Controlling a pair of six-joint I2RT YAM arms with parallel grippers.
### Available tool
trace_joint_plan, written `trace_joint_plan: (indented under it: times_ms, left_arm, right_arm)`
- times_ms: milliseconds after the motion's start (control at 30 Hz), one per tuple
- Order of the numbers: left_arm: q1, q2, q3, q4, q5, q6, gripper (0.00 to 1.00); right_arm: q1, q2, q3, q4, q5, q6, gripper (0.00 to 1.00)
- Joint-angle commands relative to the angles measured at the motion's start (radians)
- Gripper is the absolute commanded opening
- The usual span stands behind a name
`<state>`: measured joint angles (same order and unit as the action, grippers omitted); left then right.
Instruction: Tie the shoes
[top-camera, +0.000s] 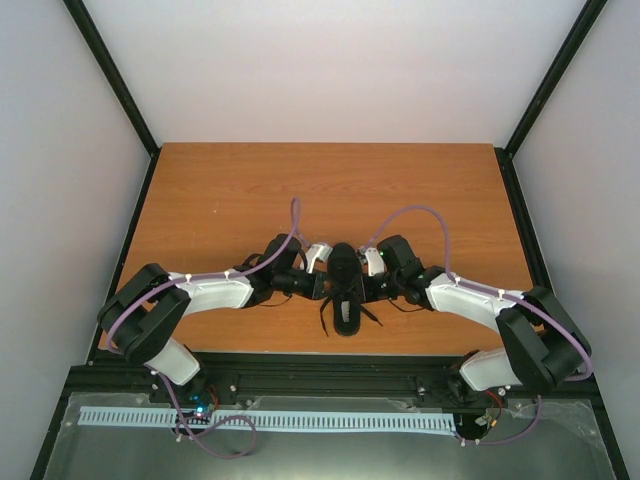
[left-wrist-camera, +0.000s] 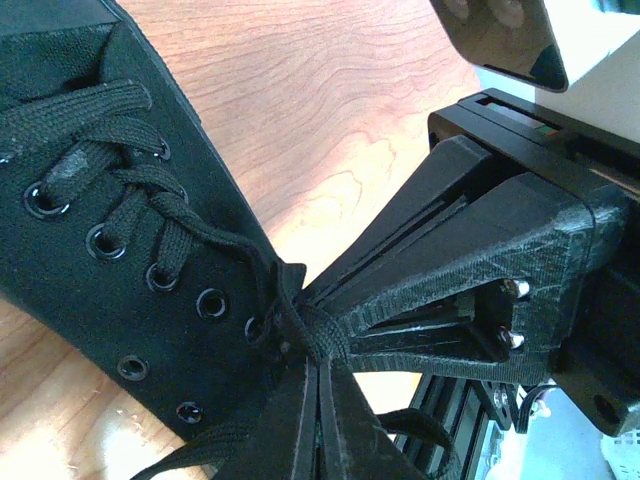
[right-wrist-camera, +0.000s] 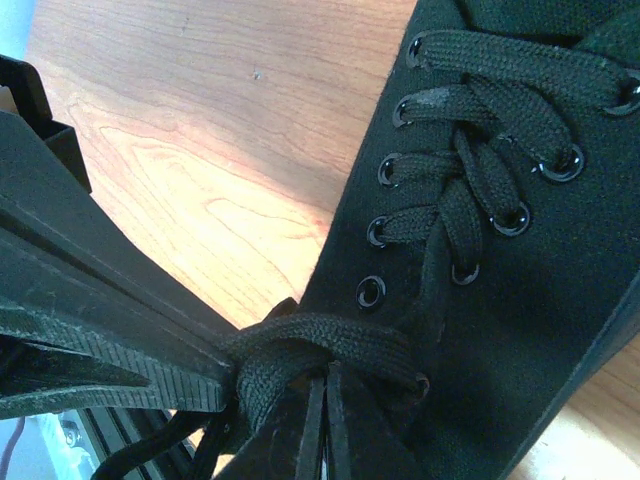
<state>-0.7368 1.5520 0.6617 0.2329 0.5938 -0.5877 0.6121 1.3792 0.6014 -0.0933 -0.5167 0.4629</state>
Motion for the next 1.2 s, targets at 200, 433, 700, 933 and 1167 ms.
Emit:
trace_joint_plan:
  times_ms: [200, 433, 700, 933, 1167]
  left_arm:
    - [0.002, -0.003, -0.004, 0.078, -0.044, -0.026, 0.01]
    - [0.002, 0.021, -0.003, 0.115, -0.026, -0.037, 0.01]
    - [-0.002, 0.027, -0.026, 0.134, 0.037, -0.019, 0.01]
    - [-0.006, 0.027, -0.043, 0.110, 0.079, 0.017, 0.02]
    - [-0.005, 0.002, -0.029, 0.093, 0.016, 0.005, 0.17]
  right_arm:
    - [0.018, 0.005, -0.008, -0.001, -0.004, -0.029, 0.03]
    - [0.020, 0.028, -0.005, 0.007, -0.009, -0.034, 0.03]
    - [0.020, 0.015, -0.012, 0.025, 0.038, -0.023, 0.03]
    - [0.020, -0.004, -0.035, 0.052, 0.040, -0.027, 0.03]
    - [0.020, -0.009, -0.049, 0.049, 0.042, -0.025, 0.03]
